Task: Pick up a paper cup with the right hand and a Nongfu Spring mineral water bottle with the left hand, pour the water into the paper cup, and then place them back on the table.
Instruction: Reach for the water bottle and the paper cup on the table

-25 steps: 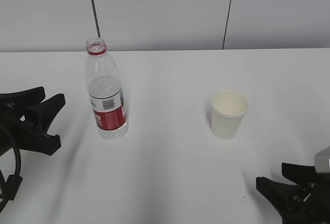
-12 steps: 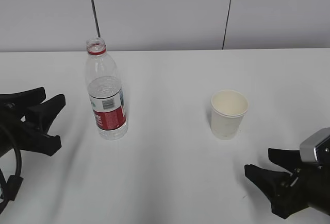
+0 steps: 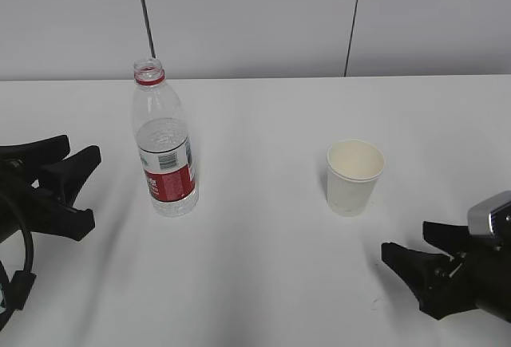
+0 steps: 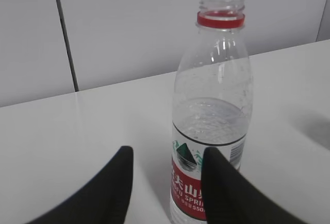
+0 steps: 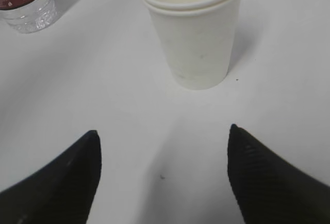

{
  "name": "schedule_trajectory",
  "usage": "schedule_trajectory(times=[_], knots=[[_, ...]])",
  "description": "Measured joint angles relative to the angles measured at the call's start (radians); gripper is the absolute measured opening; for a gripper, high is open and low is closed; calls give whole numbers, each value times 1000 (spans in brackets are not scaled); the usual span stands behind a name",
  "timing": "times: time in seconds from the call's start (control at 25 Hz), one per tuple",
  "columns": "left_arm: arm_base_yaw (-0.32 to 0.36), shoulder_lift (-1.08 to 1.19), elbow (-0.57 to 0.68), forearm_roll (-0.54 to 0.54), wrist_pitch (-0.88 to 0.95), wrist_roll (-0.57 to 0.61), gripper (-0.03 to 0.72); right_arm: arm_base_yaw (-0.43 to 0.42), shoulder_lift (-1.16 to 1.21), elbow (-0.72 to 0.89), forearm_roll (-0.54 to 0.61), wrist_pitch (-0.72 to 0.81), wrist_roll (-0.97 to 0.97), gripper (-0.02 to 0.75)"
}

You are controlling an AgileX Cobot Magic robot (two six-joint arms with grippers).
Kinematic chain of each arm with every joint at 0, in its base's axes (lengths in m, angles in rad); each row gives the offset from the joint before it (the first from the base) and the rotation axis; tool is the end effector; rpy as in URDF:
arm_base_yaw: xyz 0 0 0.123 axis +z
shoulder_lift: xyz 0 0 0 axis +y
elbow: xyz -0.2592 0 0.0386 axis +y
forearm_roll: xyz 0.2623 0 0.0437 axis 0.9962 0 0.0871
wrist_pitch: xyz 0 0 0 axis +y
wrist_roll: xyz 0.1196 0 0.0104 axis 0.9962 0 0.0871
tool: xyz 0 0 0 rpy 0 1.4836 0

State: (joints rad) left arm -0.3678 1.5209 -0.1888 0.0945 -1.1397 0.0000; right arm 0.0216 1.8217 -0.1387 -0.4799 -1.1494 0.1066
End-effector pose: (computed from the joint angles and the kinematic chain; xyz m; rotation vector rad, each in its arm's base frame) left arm 0.2287 -0.0991 0.1265 0.4048 1.6380 -0.3189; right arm 0.2106 0.0551 0.0474 -0.3922 1.9989 0.3965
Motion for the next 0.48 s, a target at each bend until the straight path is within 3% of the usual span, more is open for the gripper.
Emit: schedule_trajectory(times=[0.12, 0.2, 0.32, 0.48], knots=[[0, 0, 0, 0, 0, 0, 274, 0, 2, -28, 1, 0, 3, 643], [0, 0, 0, -2, 0, 0, 274, 0, 6, -52, -31, 0, 15, 651], [0, 0, 0, -3, 0, 0, 274, 0, 22, -93, -87, 0, 29, 619], [0, 0, 0, -3, 0, 0, 274, 0, 40, -125, -80, 0, 36, 568]])
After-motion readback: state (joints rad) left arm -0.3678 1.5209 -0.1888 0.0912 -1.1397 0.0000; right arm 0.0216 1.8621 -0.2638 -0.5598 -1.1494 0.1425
